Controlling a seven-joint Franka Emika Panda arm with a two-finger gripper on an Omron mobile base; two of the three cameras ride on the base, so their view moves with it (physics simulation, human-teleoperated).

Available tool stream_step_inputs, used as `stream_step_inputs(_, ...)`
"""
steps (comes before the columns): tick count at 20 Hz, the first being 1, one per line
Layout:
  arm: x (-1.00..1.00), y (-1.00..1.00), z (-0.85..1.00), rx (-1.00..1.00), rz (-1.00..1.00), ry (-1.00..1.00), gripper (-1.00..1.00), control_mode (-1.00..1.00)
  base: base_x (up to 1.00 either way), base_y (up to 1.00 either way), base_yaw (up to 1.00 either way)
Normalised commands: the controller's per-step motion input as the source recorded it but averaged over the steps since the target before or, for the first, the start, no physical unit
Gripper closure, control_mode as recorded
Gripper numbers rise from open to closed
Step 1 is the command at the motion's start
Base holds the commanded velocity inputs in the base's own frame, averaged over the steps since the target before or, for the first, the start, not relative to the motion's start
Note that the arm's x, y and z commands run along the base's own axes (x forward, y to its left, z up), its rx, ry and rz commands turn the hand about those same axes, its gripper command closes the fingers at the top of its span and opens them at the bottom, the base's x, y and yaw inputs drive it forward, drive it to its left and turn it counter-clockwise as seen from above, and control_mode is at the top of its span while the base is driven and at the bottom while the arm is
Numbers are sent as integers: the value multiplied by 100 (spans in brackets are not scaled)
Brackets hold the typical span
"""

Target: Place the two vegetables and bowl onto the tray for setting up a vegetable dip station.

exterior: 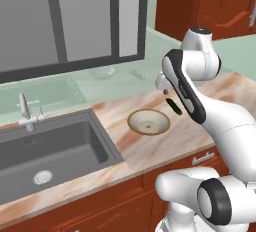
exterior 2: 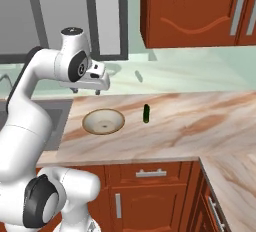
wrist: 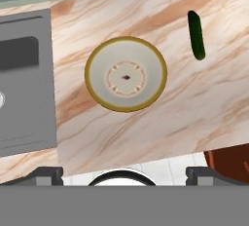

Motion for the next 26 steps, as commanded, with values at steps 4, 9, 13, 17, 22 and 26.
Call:
stream_step_inputs(4,0,0,0,0,0,0,-100,100,36,-7,23)
stream_step_inputs(9,0,0,0,0,0,0,-100,100,17,-14,11)
stream_step_inputs(13,0,0,0,0,0,0,-100,100,0,-3,0)
stream_step_inputs(17,0,0,0,0,0,0,-100,100,0,0,0)
stream_step_inputs(22,0,0,0,0,0,0,-100,100,0,0,0)
stream_step_inputs(26,0,0,0,0,0,0,-100,100,0,0,0)
